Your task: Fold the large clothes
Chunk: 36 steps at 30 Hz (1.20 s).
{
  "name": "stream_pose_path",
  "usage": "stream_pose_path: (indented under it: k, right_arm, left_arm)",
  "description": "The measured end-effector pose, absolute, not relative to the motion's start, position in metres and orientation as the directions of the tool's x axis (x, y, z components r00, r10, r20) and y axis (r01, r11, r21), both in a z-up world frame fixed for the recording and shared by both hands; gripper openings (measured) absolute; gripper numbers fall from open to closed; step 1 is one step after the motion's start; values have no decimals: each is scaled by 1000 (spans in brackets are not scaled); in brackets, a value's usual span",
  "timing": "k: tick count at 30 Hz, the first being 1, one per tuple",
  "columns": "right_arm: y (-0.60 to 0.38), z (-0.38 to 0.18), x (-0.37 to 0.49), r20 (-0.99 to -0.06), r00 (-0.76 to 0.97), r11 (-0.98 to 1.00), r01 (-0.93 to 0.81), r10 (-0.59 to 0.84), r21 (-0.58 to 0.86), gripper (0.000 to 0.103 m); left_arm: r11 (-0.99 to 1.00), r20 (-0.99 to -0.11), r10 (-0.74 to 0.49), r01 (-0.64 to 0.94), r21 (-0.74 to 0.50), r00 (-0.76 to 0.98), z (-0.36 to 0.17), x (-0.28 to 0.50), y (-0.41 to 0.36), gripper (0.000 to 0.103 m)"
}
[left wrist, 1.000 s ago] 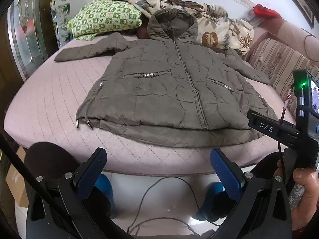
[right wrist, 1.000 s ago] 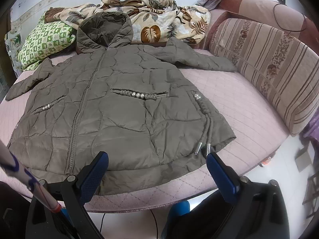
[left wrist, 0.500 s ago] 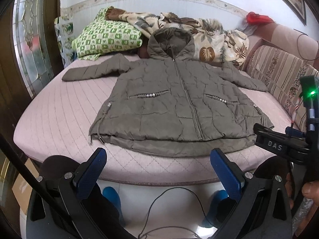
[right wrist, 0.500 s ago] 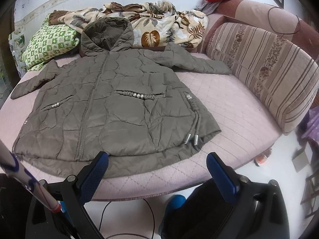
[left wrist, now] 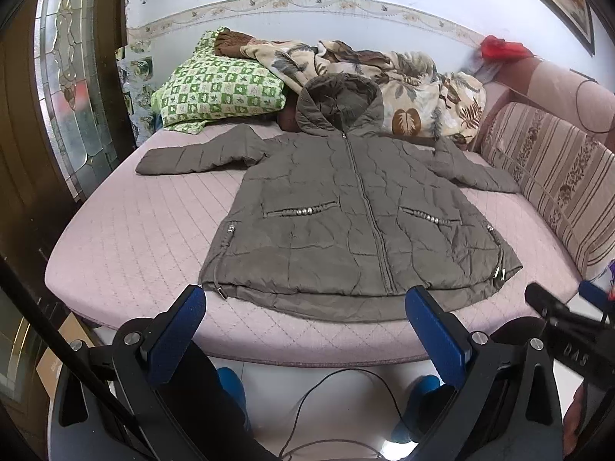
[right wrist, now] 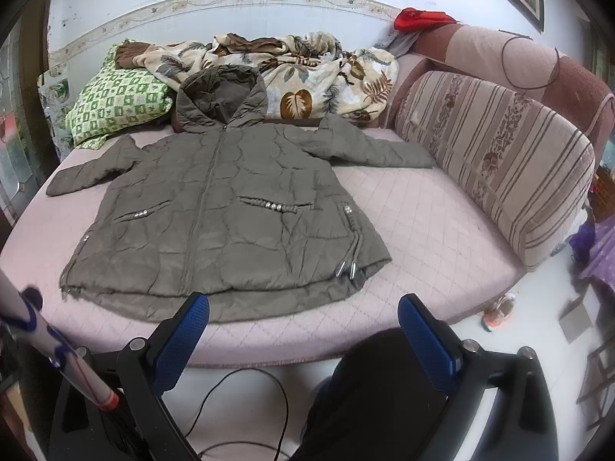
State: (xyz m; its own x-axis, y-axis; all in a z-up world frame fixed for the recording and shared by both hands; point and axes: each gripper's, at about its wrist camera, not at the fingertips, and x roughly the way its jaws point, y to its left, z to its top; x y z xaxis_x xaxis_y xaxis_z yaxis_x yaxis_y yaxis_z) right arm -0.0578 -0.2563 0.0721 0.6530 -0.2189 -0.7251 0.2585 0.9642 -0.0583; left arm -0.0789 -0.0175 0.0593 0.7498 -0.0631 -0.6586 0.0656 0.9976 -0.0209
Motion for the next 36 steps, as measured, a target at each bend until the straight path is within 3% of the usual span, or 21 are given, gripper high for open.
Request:
stream_pose_path:
  k: [14,25,36]
  right_arm:
    - [-250,81,-90,-667,692,951,297,-277,-87,102]
    - [-257,69,-86,-714,668,958,285,-211,-17,102]
    - [-261,62,-67,-739,633,955,292,-229,-45,102]
  left_arm:
    - [1000,-660,13,0,20,751,55,-88,-12,103]
    - [998,-679,2,37,43,734,44,-82,-13,103]
    - [999,-729,39,-17,37,684,42,-56,-6,103]
